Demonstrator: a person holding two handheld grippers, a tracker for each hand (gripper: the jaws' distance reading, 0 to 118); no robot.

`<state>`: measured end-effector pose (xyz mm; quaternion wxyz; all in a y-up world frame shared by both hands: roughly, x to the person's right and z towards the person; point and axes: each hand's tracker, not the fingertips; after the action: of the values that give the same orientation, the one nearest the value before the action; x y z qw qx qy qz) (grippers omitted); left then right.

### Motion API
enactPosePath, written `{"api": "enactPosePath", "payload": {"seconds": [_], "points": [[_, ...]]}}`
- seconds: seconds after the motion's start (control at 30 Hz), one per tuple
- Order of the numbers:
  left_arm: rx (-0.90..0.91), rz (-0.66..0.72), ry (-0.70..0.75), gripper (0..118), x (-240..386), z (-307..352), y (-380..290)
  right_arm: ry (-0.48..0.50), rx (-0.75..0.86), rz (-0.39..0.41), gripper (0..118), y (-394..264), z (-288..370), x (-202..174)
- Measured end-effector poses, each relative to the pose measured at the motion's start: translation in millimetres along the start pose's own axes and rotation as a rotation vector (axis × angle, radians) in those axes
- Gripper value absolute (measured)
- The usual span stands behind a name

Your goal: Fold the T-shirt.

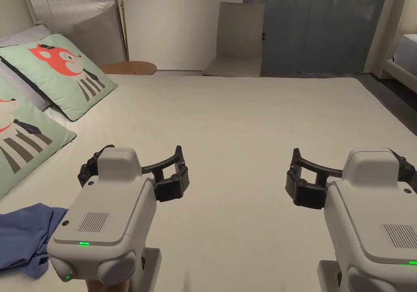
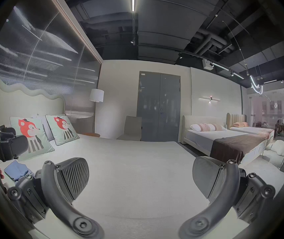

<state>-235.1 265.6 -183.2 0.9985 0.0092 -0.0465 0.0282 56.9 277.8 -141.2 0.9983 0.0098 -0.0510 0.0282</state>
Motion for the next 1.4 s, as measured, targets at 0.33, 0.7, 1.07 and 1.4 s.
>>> {"api": "enactPosePath", "payload": {"seconds": [0.33, 0.7, 1.07, 1.4], "points": [[-0.004, 0.004, -0.005, 110, -1.3, -1.1, -2.1, 0.001, -0.031, -0.020, 118, 2.4, -3.0, 0.3], [0.003, 0.009, -0.014, 110, -2.7, -1.4, 1.6, -0.169, -0.401, -0.093, 118, 37.1, -25.8, -4.6], [0.011, 0.013, -0.018, 110, -3.0, 0.2, 4.7, -0.150, -0.614, -0.163, 118, 36.6, -40.9, 5.5], [0.013, 0.009, -0.024, 110, -1.8, 0.1, 4.7, -0.161, -0.579, -0.155, 118, 25.7, -36.0, 4.9]]}}
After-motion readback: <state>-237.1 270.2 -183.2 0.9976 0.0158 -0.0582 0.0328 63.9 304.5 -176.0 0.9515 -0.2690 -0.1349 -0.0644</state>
